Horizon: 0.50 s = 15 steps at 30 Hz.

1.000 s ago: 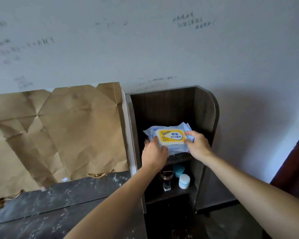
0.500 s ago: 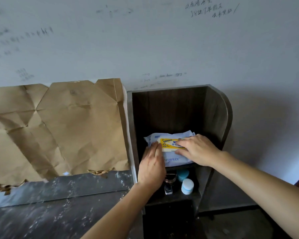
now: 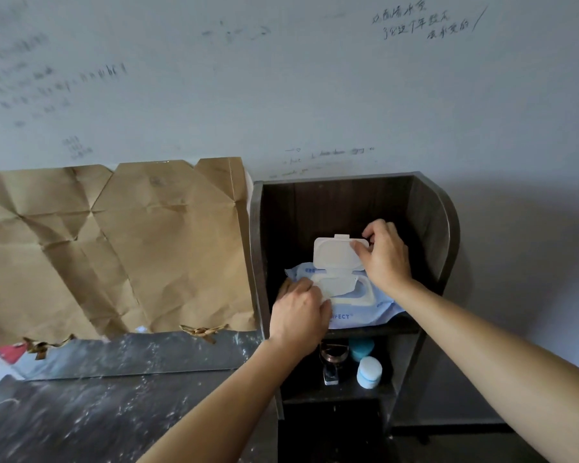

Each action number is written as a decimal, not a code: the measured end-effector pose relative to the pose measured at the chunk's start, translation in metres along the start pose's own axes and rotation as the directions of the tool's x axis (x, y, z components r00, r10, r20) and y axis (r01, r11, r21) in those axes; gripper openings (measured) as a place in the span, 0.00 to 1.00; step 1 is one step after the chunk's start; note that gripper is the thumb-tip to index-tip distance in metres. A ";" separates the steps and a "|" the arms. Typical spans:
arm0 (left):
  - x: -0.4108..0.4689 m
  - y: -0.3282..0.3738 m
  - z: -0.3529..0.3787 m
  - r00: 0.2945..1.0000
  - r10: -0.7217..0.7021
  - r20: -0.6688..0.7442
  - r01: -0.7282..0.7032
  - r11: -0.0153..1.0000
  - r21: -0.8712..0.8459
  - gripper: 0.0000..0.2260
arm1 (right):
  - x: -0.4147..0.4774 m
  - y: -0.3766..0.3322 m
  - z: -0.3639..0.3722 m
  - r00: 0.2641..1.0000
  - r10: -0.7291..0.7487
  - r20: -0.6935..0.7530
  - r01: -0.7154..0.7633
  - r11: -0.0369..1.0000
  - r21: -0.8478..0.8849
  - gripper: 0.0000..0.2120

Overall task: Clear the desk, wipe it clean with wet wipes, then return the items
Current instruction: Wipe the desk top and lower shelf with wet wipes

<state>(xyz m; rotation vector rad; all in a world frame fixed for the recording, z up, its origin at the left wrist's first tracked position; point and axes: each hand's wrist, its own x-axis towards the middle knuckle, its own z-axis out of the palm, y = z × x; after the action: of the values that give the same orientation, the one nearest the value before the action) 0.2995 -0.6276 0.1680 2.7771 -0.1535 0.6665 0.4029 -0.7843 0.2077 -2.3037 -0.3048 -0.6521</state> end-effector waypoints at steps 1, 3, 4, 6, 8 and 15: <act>0.005 0.003 0.000 1.000 -0.014 0.023 0.014 1.000 -0.001 0.14 | -0.001 0.001 0.000 1.000 0.016 -0.003 -0.016 1.000 0.017 0.09; 0.014 0.009 0.001 0.998 -0.040 0.049 0.041 0.999 -0.026 0.13 | -0.002 0.002 -0.001 0.984 0.108 0.138 -0.103 0.994 -0.044 0.11; 0.017 0.011 0.003 0.997 -0.055 0.059 0.058 0.997 -0.049 0.14 | -0.002 0.002 -0.002 0.956 0.162 0.244 -0.129 0.981 -0.145 0.12; 0.020 0.010 0.007 0.995 -0.076 0.069 0.081 0.994 -0.077 0.16 | -0.004 -0.001 -0.002 0.886 0.251 0.389 -0.152 0.952 -0.267 0.10; 0.021 0.007 0.010 0.994 -0.089 0.057 0.094 0.992 -0.087 0.17 | -0.003 -0.006 -0.001 0.851 0.279 0.446 -0.278 0.958 -0.070 0.03; 0.027 -0.003 0.011 0.974 -0.226 -0.010 0.217 0.947 -0.237 0.09 | -0.008 -0.023 0.002 0.788 0.274 0.552 -0.527 0.762 0.376 0.06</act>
<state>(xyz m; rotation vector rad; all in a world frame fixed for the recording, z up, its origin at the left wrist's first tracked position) 0.3289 -0.6290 0.1702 2.5041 0.0825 0.5994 0.3882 -0.7666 0.2156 -1.8682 -0.1456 0.2196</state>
